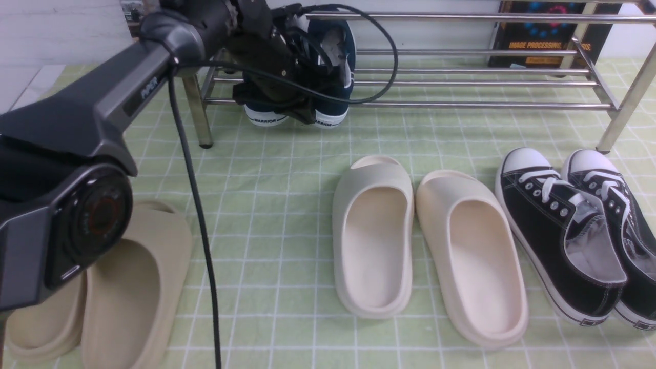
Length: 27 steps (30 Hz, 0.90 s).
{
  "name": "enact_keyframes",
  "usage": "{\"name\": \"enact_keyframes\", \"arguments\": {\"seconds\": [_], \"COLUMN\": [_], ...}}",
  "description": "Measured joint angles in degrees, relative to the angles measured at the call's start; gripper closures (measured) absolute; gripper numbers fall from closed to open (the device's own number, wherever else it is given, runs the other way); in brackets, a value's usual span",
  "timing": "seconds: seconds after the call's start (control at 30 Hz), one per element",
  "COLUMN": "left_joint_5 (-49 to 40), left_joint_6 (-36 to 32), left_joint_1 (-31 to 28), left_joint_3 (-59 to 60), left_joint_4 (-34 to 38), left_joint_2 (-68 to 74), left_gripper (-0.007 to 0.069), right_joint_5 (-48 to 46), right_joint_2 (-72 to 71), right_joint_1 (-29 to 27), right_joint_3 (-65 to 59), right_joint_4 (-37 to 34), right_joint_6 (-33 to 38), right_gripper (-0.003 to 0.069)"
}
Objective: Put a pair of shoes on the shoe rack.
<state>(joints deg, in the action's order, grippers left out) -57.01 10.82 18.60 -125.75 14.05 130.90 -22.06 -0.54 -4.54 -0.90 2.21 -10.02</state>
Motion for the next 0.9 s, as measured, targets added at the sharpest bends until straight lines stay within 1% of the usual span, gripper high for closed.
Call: {"name": "enact_keyframes", "arguments": {"seconds": [0.27, 0.53, 0.73, 0.83, 0.9], "left_joint_5": [5.20, 3.54, -6.08, -12.14, -13.97], "left_joint_6": [0.75, 1.12, -0.16, -1.91, -3.17], "left_joint_1": [-0.41, -1.15, -1.15, -1.15, -1.15], "left_joint_3": [0.00, 0.00, 0.00, 0.00, 0.00], "left_joint_4": [1.61, 1.10, -0.74, -3.47, -4.99], "left_joint_2": [0.16, -0.07, -5.22, -11.75, -17.54], "left_gripper": [0.0638, 0.0638, 0.0638, 0.0638, 0.0638], "right_joint_5": [0.00, 0.00, 0.00, 0.00, 0.00], "right_joint_2": [0.00, 0.00, 0.00, 0.00, 0.00], "right_joint_1": [0.00, 0.00, 0.00, 0.00, 0.00], "right_joint_3": [0.00, 0.00, 0.00, 0.00, 0.00], "right_joint_4": [0.00, 0.00, 0.00, 0.00, 0.00], "right_joint_6": [0.00, 0.00, 0.00, 0.00, 0.00], "right_gripper": [0.0419, 0.0419, 0.0419, 0.0419, 0.0419]}}
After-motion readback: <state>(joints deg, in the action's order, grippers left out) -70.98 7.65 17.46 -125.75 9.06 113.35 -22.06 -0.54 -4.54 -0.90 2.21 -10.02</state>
